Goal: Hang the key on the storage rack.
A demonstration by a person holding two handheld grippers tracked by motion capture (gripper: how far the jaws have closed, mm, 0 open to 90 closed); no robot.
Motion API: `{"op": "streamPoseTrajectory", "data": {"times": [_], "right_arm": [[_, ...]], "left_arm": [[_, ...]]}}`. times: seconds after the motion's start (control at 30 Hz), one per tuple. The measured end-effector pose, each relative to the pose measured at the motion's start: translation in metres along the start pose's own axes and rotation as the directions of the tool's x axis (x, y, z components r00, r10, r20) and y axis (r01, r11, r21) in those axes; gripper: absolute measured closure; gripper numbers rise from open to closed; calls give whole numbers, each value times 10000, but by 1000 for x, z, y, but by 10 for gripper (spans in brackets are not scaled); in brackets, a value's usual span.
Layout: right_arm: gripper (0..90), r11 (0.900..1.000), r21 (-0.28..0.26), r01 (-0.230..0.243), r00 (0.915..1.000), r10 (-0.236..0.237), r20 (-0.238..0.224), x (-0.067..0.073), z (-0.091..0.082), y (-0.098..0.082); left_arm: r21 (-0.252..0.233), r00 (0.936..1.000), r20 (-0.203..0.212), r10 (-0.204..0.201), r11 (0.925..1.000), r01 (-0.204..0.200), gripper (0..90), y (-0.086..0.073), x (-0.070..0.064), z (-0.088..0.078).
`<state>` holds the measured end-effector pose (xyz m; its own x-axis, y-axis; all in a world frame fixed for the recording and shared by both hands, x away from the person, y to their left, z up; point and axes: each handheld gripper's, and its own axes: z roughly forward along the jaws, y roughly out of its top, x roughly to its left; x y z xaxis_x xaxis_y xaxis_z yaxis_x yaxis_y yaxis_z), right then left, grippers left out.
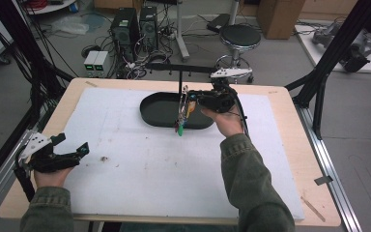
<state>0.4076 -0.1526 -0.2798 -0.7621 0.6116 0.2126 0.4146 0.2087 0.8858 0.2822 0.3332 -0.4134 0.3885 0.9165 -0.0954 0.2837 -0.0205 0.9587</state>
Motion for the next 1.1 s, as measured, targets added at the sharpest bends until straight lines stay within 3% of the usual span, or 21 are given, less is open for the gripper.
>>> {"op": "streamPoseTrajectory", "data": {"times": [0.4,0.47,0.6,0.87,1.1], "right_arm": [[851,9976,-487,-501,9967,531,620,-18,-1,14],[853,9987,-254,-435,9942,458,971,-21,1,15],[855,9981,-89,-607,9931,613,1000,-27,8,13],[857,9846,-986,-1447,9828,1545,1008,-39,14,22],[857,9783,-1307,-1605,9745,1781,1365,-43,16,36]], "left_arm": [[-1,10000,12,-21,10000,21,17,0,0,0],[2,10000,44,-17,10000,17,17,0,0,0],[18,10000,52,-3,10000,3,17,0,0,1],[6,10000,42,-5,10000,5,17,0,0,1],[-6,10000,64,-19,10000,19,17,0,1,1]]}}
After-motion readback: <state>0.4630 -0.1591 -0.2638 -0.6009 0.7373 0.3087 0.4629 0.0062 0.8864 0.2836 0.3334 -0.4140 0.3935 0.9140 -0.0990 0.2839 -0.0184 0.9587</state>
